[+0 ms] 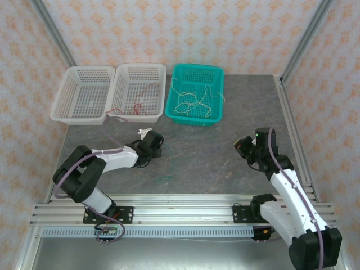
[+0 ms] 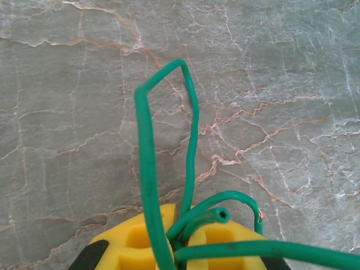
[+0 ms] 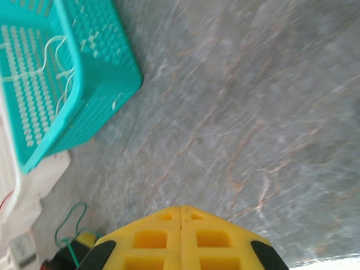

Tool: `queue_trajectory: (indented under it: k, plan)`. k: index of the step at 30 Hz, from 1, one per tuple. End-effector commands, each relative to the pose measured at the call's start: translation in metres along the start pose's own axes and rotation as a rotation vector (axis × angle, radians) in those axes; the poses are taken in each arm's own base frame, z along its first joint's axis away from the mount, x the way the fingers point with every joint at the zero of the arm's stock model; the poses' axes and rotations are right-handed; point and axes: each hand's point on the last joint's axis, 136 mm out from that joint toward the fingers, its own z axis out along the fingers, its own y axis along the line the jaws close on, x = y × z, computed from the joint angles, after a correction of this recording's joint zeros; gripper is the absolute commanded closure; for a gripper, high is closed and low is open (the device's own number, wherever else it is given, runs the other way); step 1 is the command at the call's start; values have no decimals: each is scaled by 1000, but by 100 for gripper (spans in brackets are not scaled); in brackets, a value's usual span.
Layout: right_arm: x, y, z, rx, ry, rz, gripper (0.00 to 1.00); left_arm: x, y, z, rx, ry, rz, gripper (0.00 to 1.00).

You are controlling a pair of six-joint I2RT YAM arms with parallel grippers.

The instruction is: Untangle the cables

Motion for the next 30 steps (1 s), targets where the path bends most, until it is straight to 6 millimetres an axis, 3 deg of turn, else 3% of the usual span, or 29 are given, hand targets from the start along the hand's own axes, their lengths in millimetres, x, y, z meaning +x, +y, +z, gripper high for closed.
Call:
queue_trajectory:
  k: [1,3,5,8,11,13,15,21,25,27,30]
  plan:
    - [-24,18,-22,-58,-103,-8,100,21,35,0,-104,50,2,100]
    - [-6,69,-22,-298,15,-132,98,18,23,-4,-36,42,13,100]
    - [24,91,-15,-342,126,-255,87,14,6,-8,43,37,29,100]
    - [81,109,3,-327,274,-459,69,9,-10,-14,83,15,69,100]
    - [133,131,18,-417,440,-524,48,4,-22,-17,120,-5,96,100]
    - [158,137,26,-415,508,-624,36,3,-34,-21,176,-14,123,100]
    - [171,130,42,-367,534,-724,30,4,-47,-26,227,-29,178,100]
    - [188,127,84,-312,584,-900,28,4,-73,-40,344,-48,262,100]
    - [210,135,100,-353,662,-892,37,0,-80,-47,369,-56,272,100]
    - [218,138,105,-357,690,-875,47,-1,-79,-47,362,-58,275,100]
    - [220,134,115,-321,689,-854,79,0,-76,-46,348,-58,275,100]
